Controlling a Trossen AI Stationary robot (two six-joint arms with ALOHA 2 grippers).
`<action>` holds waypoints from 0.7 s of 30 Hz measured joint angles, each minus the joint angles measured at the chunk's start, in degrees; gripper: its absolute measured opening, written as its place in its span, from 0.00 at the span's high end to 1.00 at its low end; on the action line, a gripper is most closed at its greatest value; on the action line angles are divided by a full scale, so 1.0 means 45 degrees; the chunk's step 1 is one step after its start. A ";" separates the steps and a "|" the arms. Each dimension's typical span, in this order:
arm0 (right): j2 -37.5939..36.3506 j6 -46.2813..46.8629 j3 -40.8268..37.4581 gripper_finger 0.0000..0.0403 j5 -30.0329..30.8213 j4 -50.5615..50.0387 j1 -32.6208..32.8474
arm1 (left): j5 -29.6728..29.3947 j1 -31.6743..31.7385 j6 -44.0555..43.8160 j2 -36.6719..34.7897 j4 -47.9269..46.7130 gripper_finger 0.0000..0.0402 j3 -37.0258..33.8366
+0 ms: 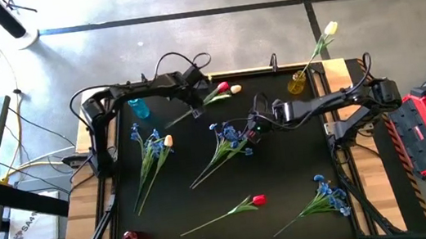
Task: Sort flowers into vase by color
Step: Put the top yellow flower into the yellow vase
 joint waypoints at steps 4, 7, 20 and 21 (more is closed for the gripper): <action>0.0000 -0.0015 0.0000 0.69 -0.0017 0.0004 0.0000 | -0.0310 -0.0017 -0.0016 -0.0007 0.0047 0.68 -0.0017; 0.0000 -0.0024 0.0000 0.69 -0.0012 0.0004 0.0003 | -0.0584 0.0050 -0.0254 -0.0005 0.0045 0.63 -0.0017; 0.0000 -0.0034 0.0000 0.69 0.0111 -0.0017 0.0327 | -0.1180 -0.0630 0.0577 0.0607 0.0757 0.69 -0.0168; 0.0000 -0.0034 0.0000 0.69 0.0107 -0.0044 0.0363 | -0.1351 -0.0621 0.0577 0.0612 0.0754 0.70 -0.0168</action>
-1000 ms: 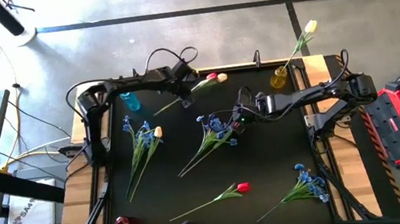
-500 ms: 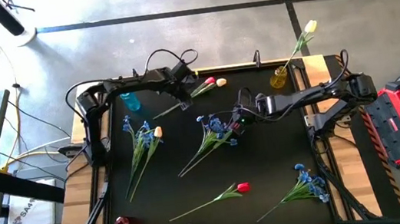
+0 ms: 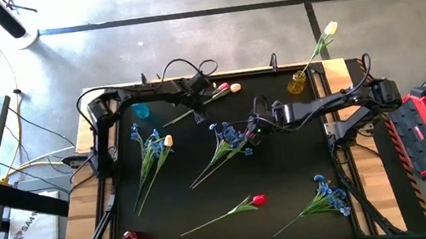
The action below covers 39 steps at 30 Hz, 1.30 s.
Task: Sort flowers into vase by color
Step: Put the top yellow flower into the yellow vase
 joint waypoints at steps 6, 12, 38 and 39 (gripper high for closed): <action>0.0000 0.0019 0.0000 0.69 -0.0007 -0.0186 0.0137 | -0.0704 0.0164 0.0087 0.0000 0.0080 0.71 0.0000; 0.0000 0.0039 0.0000 0.69 0.0022 -0.0183 0.0132 | -0.0125 0.0231 0.0093 0.0000 0.0101 0.72 0.0000; 0.0000 0.0102 0.0000 0.69 -0.0129 -0.0244 0.0130 | 0.0111 0.0404 -0.0451 0.0554 -0.0206 0.97 0.0563; 0.0005 0.0107 0.0000 0.69 -0.0186 -0.0249 0.0127 | 0.0086 0.0406 -0.0451 0.0496 -0.0204 0.97 0.0565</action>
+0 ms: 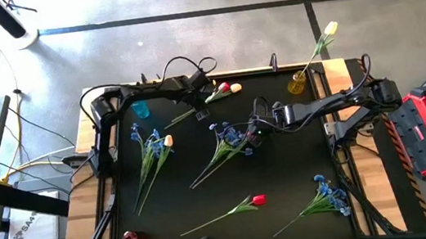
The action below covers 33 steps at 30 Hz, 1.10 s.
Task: Sort flowers into vase by color
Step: Put the top yellow flower into the yellow vase
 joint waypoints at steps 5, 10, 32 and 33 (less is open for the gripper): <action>-0.0005 0.0029 0.0000 0.69 0.0018 -0.0135 0.0145 | 0.0008 0.0038 -0.0110 -0.0577 0.0208 0.99 0.0031; -0.0003 0.0715 -0.0065 0.69 0.0439 -0.0418 0.0242 | 0.0399 0.0166 -0.0518 -0.1248 0.0294 0.99 0.0032; 0.0005 0.1257 -0.2744 0.69 -0.0224 0.2176 0.0238 | 0.2589 -0.0047 -0.0129 -0.0772 0.1477 0.65 0.0047; 0.0005 0.1232 -0.2744 0.69 -0.0224 0.2248 0.0238 | 0.2587 -0.0060 -0.0125 -0.0699 0.1592 0.64 0.0046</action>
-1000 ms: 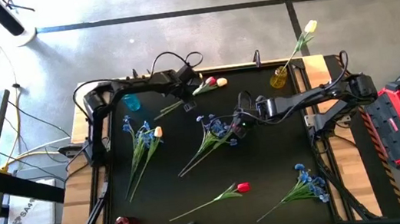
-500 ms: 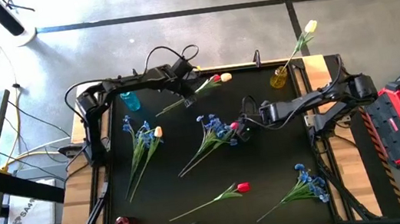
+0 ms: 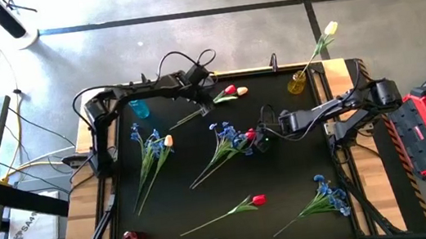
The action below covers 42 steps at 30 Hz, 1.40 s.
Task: Sort flowers into vase by color
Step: Put the top yellow flower into the yellow vase
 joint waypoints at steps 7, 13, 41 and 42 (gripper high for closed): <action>0.0000 -0.0222 0.0000 0.69 -0.0008 0.0171 0.0000 | -0.0046 -0.0270 0.0449 0.0631 0.0672 0.64 -0.0004; 0.0000 -0.0241 0.0000 0.69 -0.0068 0.0199 0.0000 | -0.0286 -0.0086 0.0622 0.0880 0.0952 0.64 -0.0009; -0.0005 -0.0270 0.0000 0.69 -0.0135 0.0156 -0.0024 | -0.0296 0.0218 0.0962 0.1250 0.1043 0.97 0.0137; -0.0005 -0.0236 0.0000 0.69 -0.0140 0.0120 -0.0024 | -0.0300 0.0263 0.0764 0.1190 0.1224 0.98 0.0137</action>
